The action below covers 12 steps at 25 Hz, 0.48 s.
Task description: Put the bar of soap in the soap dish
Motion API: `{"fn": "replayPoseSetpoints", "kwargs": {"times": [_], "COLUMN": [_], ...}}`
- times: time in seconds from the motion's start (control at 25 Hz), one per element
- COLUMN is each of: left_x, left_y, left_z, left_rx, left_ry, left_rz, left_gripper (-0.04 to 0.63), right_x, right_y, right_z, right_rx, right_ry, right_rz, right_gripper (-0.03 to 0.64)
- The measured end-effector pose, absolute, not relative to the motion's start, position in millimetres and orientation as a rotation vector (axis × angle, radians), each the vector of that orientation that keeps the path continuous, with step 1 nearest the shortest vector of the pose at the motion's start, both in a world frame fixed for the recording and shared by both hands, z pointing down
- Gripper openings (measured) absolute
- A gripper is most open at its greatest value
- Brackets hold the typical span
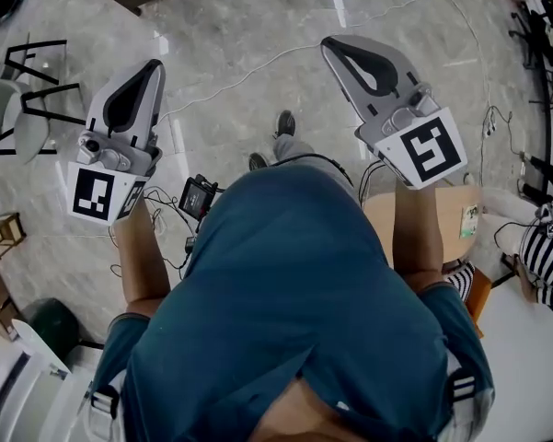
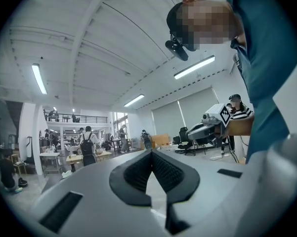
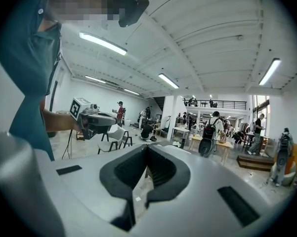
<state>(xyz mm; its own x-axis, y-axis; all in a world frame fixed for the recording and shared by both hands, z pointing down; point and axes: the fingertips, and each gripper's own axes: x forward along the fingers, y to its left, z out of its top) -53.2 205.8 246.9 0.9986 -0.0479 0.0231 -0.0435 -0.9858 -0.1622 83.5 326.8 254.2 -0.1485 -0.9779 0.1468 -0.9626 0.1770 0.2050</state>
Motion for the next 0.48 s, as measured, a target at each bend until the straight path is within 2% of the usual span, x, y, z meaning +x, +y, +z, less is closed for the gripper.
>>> {"fn": "replayPoseSetpoints", "kwargs": {"times": [0.48], "left_x": [49], "left_y": [119], "left_z": [241], "left_rx": [-2.951], "left_ry": [0.233], "left_rz": [-0.042], "left_gripper": [0.003], "right_x": [187], "right_y": [218], "right_z": [255], "right_rx": [1.749], "right_ry": [-2.348], "right_rz": [-0.044], "right_gripper": [0.014]}}
